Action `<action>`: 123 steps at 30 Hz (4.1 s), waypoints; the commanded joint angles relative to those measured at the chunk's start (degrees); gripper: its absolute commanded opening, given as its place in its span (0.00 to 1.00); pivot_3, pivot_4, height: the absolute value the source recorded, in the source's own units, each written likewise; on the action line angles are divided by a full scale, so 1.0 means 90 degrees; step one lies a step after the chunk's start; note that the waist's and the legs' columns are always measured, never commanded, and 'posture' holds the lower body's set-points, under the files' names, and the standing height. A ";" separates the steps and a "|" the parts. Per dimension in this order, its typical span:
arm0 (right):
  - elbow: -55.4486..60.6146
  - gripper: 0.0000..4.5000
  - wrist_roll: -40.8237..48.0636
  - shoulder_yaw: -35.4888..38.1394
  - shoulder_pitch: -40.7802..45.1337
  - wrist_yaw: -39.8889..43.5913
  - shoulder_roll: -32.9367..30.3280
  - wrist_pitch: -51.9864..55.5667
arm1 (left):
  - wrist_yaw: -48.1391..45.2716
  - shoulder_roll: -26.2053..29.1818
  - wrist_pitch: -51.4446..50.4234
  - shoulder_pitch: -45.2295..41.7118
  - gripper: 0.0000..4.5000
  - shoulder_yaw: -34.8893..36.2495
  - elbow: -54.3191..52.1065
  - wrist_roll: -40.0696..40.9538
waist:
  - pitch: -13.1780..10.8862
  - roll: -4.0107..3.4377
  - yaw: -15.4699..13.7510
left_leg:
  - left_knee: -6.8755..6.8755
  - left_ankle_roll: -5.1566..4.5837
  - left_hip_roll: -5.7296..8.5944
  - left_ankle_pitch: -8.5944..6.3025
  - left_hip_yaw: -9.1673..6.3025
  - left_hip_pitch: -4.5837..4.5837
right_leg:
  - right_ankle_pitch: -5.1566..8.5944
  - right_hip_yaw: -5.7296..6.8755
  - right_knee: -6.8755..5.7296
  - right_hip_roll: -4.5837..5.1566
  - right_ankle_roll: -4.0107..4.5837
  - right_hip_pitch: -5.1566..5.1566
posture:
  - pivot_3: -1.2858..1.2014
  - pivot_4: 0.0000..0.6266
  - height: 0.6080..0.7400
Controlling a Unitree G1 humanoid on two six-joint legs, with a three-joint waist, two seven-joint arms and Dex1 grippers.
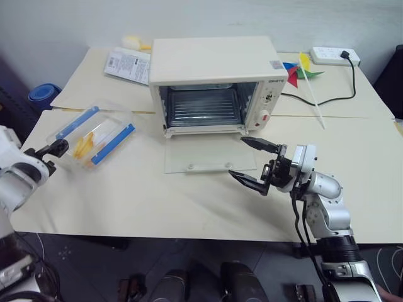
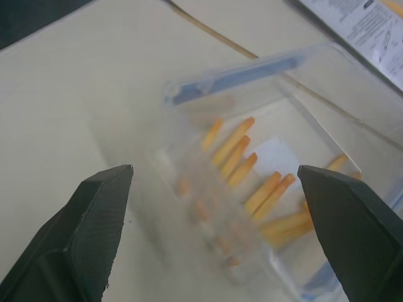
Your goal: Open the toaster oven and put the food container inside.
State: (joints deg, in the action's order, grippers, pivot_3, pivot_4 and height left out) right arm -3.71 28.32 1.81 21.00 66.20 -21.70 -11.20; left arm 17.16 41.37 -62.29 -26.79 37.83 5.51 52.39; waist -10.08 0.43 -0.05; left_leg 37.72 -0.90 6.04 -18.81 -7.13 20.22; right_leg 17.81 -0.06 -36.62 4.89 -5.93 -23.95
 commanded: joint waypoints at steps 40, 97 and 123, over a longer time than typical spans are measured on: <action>0.0904 1.00 0.0075 0.0464 -0.0945 -0.0491 -0.0711 0.0317 | -0.1715 -0.1202 -0.3357 -0.1877 0.06 -0.1192 -0.2460 -0.1343 | -0.0004 0.0010 0.0003 | 0.0020 0.0020 -0.0018 -0.0002 0.0032 0.0035 | 0.0001 -0.0032 -0.0041 -0.0018 0.0004 -0.0056 | 0.52 0.24 1.00; -0.2924 0.00 -0.2461 -0.0822 0.2896 -0.3921 0.0685 0.1149 | -0.5147 -0.2786 0.5606 -0.1092 0.00 -0.3145 0.1342 -0.3683 | -0.0004 0.0010 0.0054 | 0.0048 0.0042 -0.0071 -0.0022 0.0064 0.0048 | -0.0012 -0.0030 -0.0040 -0.0062 0.0045 -0.0083 | 0.52 0.24 1.00; -0.2954 0.00 -0.1393 -0.0287 0.1317 -0.0559 -0.0328 0.0347 | -1.0082 0.0308 0.5360 0.1794 0.93 -0.2180 -0.0729 -0.1874 | -0.0005 -0.0001 0.0235 | 0.0041 0.0049 -0.0090 -0.0014 0.0071 0.0091 | -0.0019 -0.0036 -0.0052 -0.0069 0.0061 -0.0137 | 0.52 0.24 1.00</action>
State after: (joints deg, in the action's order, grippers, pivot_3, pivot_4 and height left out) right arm -30.93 13.28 -2.08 31.60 60.72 -25.75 -6.16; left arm -75.48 44.63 -13.31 -10.95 16.81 0.99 33.50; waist -10.12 0.42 2.07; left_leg 38.09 -0.44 5.22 -18.94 -6.49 21.07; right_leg 17.63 -0.38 -37.11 4.26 -5.38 -25.23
